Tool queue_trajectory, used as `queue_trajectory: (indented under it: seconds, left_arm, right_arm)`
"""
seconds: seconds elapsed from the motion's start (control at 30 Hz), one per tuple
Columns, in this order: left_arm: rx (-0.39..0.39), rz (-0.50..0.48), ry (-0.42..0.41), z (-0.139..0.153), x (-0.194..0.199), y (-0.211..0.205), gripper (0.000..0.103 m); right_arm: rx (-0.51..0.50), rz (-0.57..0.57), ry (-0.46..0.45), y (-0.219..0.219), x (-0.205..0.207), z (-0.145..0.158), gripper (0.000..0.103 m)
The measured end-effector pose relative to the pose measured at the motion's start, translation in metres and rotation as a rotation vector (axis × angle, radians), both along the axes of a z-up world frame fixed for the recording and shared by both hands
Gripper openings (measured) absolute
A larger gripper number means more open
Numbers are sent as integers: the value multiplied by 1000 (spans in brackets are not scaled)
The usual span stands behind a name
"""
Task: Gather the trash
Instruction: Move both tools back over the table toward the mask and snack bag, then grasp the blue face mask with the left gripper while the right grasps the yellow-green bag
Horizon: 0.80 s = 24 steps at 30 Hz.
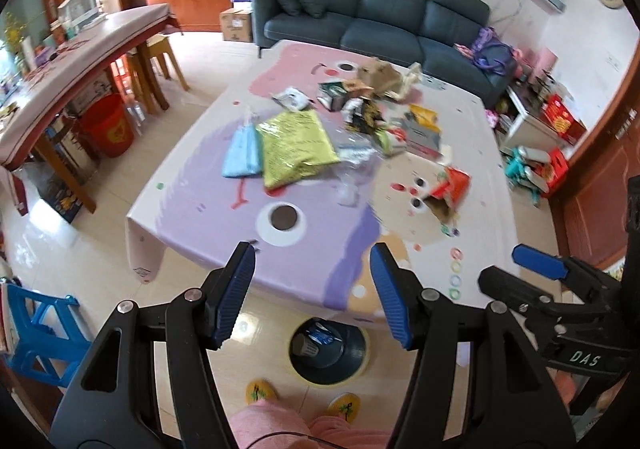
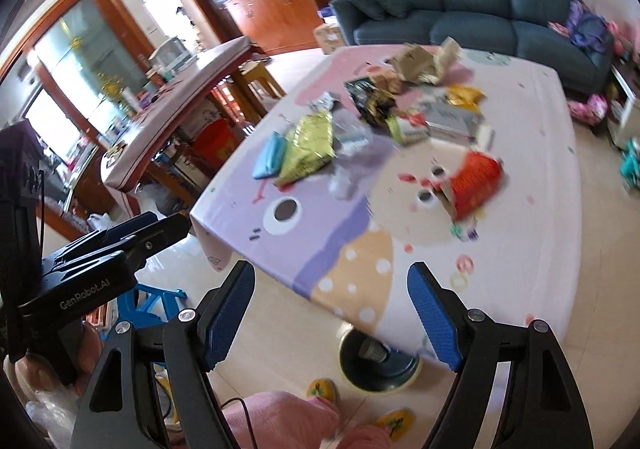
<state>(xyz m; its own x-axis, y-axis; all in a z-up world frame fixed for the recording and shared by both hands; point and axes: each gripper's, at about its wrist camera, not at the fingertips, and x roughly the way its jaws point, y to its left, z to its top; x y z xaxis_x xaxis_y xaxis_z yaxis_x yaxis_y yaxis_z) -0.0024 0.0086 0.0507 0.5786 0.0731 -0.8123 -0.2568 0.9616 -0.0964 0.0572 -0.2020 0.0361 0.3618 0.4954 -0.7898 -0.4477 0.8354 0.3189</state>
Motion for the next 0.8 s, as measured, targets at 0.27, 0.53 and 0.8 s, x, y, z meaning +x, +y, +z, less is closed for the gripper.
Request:
queue_trajectory:
  seconds: [0.27,0.53,0.8]
  left_arm:
    - [-35,30,51,-10,62,64,57]
    - [-121,13,181,-68,174,139,57]
    - [-113,-17,385,-163,252,167,57]
  right_arm:
    - [-9,55,3,67,74,12,80]
    - [-72,42,34,154,182,-8,80]
    - [-97,-25,130,212,264,-65,80]
